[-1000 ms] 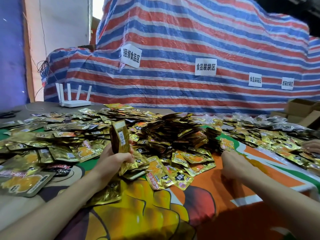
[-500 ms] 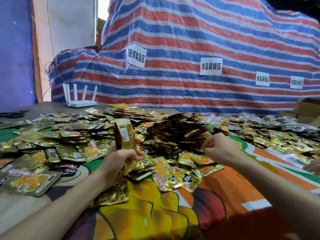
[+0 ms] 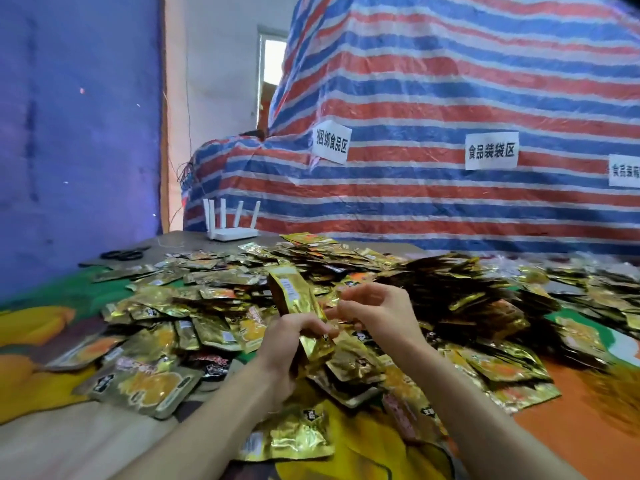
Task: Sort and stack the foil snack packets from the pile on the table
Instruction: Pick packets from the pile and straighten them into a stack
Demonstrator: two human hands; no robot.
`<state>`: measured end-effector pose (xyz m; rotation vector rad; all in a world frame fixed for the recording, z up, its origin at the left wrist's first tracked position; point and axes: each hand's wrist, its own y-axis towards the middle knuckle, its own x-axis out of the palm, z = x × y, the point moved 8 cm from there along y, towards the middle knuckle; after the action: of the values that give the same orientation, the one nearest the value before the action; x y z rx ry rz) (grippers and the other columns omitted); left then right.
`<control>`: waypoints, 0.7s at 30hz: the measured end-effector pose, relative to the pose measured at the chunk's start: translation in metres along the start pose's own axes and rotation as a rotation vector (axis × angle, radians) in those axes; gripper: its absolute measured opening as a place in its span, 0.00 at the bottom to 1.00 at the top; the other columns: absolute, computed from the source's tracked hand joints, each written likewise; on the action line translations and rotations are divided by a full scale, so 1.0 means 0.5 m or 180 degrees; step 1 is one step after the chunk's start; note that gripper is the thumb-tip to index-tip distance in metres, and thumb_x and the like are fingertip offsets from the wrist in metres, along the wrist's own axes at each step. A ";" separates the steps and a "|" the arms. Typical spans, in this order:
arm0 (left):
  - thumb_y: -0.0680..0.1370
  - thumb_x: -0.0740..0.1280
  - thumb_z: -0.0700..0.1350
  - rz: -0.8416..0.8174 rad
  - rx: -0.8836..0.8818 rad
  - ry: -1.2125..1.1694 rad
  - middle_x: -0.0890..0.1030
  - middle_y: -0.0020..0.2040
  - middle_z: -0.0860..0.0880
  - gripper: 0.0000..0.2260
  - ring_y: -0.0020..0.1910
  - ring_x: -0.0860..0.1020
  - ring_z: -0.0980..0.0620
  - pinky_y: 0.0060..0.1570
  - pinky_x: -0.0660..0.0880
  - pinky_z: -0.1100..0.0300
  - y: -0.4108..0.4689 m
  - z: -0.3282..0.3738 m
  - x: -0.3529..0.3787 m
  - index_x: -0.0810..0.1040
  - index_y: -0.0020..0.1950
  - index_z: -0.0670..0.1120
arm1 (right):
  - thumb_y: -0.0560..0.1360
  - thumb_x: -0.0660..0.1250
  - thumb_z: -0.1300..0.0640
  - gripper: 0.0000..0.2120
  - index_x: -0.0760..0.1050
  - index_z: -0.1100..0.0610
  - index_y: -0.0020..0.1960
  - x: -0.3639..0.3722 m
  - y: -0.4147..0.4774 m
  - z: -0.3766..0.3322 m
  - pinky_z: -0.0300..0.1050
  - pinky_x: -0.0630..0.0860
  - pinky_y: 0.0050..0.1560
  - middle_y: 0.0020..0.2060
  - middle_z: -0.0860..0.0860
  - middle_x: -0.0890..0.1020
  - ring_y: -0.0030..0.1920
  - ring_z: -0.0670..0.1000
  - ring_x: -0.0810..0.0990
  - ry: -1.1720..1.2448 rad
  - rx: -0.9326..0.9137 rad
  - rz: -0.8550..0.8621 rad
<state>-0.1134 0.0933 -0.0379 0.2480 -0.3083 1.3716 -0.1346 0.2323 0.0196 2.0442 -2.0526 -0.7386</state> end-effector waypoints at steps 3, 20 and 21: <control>0.59 0.70 0.39 -0.0039 -0.0212 0.0244 0.81 0.39 0.42 0.01 0.33 0.80 0.44 0.35 0.76 0.56 -0.004 -0.011 -0.001 0.81 0.29 0.44 | 0.71 0.77 0.62 0.04 0.84 0.55 0.43 0.000 -0.007 0.031 0.33 0.76 0.34 0.35 0.49 0.87 0.37 0.43 0.85 -0.0003 0.0072 -0.0097; 0.63 0.65 0.33 -0.0752 -0.0132 -0.1036 0.78 0.41 0.44 0.21 0.35 0.77 0.47 0.41 0.76 0.51 0.002 0.007 0.014 0.75 0.56 0.39 | 0.66 0.60 0.57 0.09 0.77 0.57 0.31 0.016 -0.025 0.030 0.47 0.73 0.49 0.37 0.55 0.80 0.41 0.53 0.80 0.1935 0.0812 -0.1432; 0.63 0.65 0.32 -0.0855 -0.0169 -0.1037 0.77 0.41 0.44 0.22 0.35 0.76 0.47 0.41 0.77 0.51 0.002 0.004 0.019 0.74 0.56 0.40 | 0.67 0.58 0.57 0.10 0.75 0.57 0.31 0.011 -0.025 0.025 0.49 0.73 0.51 0.35 0.55 0.79 0.42 0.54 0.80 0.2204 0.0772 -0.1431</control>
<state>-0.1129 0.1015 -0.0325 0.4538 -0.5609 1.0542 -0.1290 0.2303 0.0019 2.4515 -1.3594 0.1962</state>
